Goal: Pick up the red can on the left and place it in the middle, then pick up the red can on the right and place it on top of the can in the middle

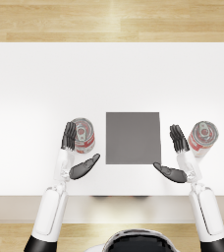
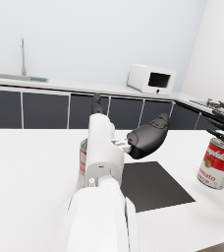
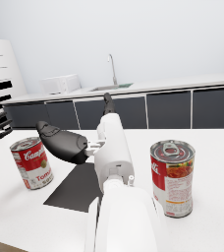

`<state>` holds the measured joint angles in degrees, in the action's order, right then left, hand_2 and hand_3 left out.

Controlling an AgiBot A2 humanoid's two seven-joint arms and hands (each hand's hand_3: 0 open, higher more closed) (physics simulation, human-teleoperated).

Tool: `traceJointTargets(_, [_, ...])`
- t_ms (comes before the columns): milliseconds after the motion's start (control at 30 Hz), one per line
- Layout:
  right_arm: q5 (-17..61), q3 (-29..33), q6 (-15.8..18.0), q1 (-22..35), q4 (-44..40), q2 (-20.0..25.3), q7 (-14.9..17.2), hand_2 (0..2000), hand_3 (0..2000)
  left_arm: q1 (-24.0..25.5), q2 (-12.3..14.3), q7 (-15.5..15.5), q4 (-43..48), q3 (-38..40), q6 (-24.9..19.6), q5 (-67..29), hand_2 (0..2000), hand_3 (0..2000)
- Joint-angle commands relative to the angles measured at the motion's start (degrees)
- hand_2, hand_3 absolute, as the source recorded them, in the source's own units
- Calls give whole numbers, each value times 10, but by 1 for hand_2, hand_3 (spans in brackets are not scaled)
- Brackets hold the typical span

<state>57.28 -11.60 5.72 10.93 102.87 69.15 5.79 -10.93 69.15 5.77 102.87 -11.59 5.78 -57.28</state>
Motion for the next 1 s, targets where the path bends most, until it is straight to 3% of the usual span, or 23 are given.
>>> traceJointTargets(33, [0, 0, 0, 0, 0, 0, 0, 0, 0, 0, 0, 0, 0, 0, 0, 0, 0, 0])
traceJointTargets(667, [0, 0, 0, 0, 0, 0, 0, 0, 0, -1, 1, 0, -9, -17, 0, 0, 0, 0])
traceJointTargets(700, [0, -17, 0, 1, -9, 1, 0, 0, 0, -3, 3, -16, -11, -13, -16, 0, 0, 0])
traceJointTargets(867, [0, 40, -46, 10, 15, 14, -47, 0, 0, -32, 24, -50, -20, 40, -50, 0, 0, 0])
traceJointTargets(1000, [102, 76, -54, 17, 20, 21, -55, 0, 0, -53, 36, -56, -41, 57, -56, -102, 0, 0])
